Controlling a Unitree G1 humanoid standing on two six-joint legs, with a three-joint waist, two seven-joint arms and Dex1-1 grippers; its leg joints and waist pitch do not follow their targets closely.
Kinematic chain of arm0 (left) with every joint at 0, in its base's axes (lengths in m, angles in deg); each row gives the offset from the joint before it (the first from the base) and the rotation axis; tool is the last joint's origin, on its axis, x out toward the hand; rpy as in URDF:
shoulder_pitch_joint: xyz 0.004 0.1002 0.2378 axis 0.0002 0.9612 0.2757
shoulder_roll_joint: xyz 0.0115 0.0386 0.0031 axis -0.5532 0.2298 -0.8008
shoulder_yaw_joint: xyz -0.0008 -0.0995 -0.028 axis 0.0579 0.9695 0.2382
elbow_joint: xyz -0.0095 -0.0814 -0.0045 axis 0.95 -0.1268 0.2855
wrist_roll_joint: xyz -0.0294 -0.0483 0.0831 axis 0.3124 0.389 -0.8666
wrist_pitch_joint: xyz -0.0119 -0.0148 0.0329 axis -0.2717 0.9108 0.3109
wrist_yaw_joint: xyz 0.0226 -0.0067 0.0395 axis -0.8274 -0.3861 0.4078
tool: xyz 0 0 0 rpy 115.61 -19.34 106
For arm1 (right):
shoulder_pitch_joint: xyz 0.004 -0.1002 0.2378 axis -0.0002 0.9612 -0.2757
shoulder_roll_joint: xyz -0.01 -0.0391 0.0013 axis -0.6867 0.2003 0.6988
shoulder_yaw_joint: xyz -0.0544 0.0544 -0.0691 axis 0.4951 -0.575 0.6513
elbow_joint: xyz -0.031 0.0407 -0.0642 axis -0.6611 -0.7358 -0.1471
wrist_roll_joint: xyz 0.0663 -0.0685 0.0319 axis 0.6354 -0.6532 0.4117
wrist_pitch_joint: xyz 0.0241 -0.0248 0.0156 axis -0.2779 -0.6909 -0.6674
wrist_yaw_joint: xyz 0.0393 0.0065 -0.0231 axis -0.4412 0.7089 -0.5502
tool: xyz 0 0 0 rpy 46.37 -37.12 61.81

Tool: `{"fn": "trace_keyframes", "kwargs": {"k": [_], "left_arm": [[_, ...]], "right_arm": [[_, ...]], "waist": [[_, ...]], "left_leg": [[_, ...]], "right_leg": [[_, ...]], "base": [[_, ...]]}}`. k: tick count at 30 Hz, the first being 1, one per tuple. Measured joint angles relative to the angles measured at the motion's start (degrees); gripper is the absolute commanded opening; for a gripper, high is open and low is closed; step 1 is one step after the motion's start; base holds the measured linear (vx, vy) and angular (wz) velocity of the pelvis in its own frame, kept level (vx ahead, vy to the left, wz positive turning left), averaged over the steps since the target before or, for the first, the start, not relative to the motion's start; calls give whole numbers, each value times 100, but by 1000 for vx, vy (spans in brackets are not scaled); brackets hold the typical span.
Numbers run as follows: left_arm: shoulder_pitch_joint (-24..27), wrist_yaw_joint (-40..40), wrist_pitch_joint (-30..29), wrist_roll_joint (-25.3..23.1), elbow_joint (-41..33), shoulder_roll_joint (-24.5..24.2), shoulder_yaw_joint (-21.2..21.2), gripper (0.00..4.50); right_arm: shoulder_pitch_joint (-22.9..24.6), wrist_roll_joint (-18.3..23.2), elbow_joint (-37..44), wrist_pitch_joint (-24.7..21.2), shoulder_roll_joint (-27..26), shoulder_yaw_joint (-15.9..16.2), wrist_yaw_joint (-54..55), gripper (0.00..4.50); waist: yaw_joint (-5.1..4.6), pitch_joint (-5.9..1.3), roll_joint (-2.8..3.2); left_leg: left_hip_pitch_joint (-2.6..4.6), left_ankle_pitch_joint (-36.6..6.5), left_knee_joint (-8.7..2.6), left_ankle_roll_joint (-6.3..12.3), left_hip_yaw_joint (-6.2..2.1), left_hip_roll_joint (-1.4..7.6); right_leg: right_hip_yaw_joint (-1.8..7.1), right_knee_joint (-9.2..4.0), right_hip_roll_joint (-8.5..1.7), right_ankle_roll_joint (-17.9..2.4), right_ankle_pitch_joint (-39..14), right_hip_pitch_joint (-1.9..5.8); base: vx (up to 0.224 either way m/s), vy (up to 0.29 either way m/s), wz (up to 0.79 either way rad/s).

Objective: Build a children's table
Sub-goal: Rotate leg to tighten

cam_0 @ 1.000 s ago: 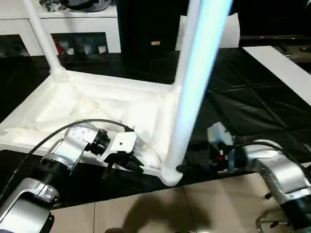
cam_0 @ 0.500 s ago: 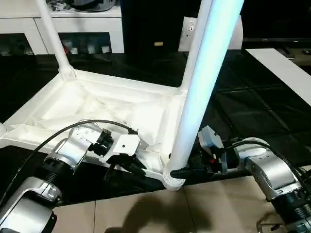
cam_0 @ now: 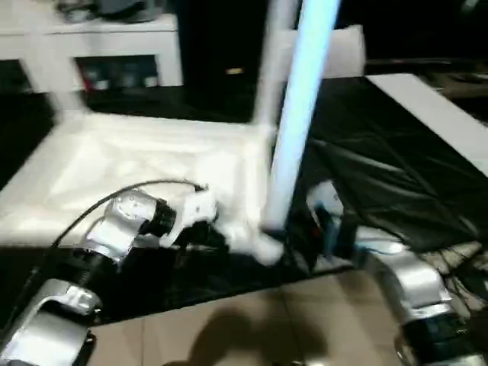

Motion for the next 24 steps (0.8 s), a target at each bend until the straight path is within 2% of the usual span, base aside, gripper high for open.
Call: {"fn": "trace_keyframes", "kwargs": {"k": [3, 5, 9, 10, 14, 18, 20, 22, 24], "left_arm": [[-60, -726, -384, -35, 127, 321, 191, 0], [-125, -1281, -716, -90, 184, 612, 338, 0], [-211, -1902, -1097, -182, 188, 993, 421, 0], [-219, -1972, -1141, -188, 188, 1039, 439, 0], [-256, -2093, -1166, -194, 188, 1096, 459, 0], [-270, -2070, -1074, -212, 185, 1092, 451, 0], [-261, -1966, -924, -215, 180, 1058, 417, 0], [-246, -1837, -766, -213, 180, 980, 395, 0], [-209, -1543, -516, -207, 164, 819, 344, 0]], "right_arm": [[-263, -313, -297, -80, -609, -215, 1130, 195], [-527, -558, -584, -101, -1010, -377, 1927, 195], [-818, -793, -965, 28, -1275, -505, 2677, 195], [-844, -817, -1027, 92, -1325, -544, 2755, 251], [-883, -824, -1204, 432, -1590, -729, 2943, 286], [-851, -812, -1171, 539, -1572, -729, 2859, 322], [-682, -709, -963, 545, -1377, -710, 2509, 354], [-573, -585, -835, 565, -1231, -683, 2206, 357], [-329, -399, -567, 577, -862, -598, 1575, 369]], "waist": [[-124, -3, -5], [-157, -4, -2], [-166, -16, 18], [-164, -21, 26], [-153, -21, 45], [-128, -16, 54], [-111, -14, 57], [-114, -12, 60], [-106, -8, 65]], "left_leg": [[-1, 0, 1, 0, -3, -1], [-2, 0, 0, 1, -6, -1], [-7, -9, -6, 15, -6, -4], [-7, -13, -6, 23, -4, -5], [-8, -20, -36, 30, 0, -6], [-11, -18, -71, 29, 2, -6], [-25, -20, -73, 32, 4, -6], [-30, -21, -75, 34, 8, -5], [-31, -21, -79, 35, 10, -3]], "right_leg": [[-3, -12, 0, 0, 0, 5], [-4, -20, 0, 0, 0, 10], [0, -49, -1, 2, 1, 23], [3, -49, -1, 4, 3, 24], [6, -44, -1, 5, 23, 18], [5, -42, 2, -15, 32, 3], [6, -43, 2, -18, 32, -10], [6, -40, 2, -21, 31, -20], [6, -37, 5, -24, 28, -26]], "base": [[0, 0, 0], [0, 0, 0], [0, 0, 0], [0, 0, 0], [0, 0, 0], [0, 0, 0], [0, 0, 0], [0, 0, 0], [0, 0, 0]]}}
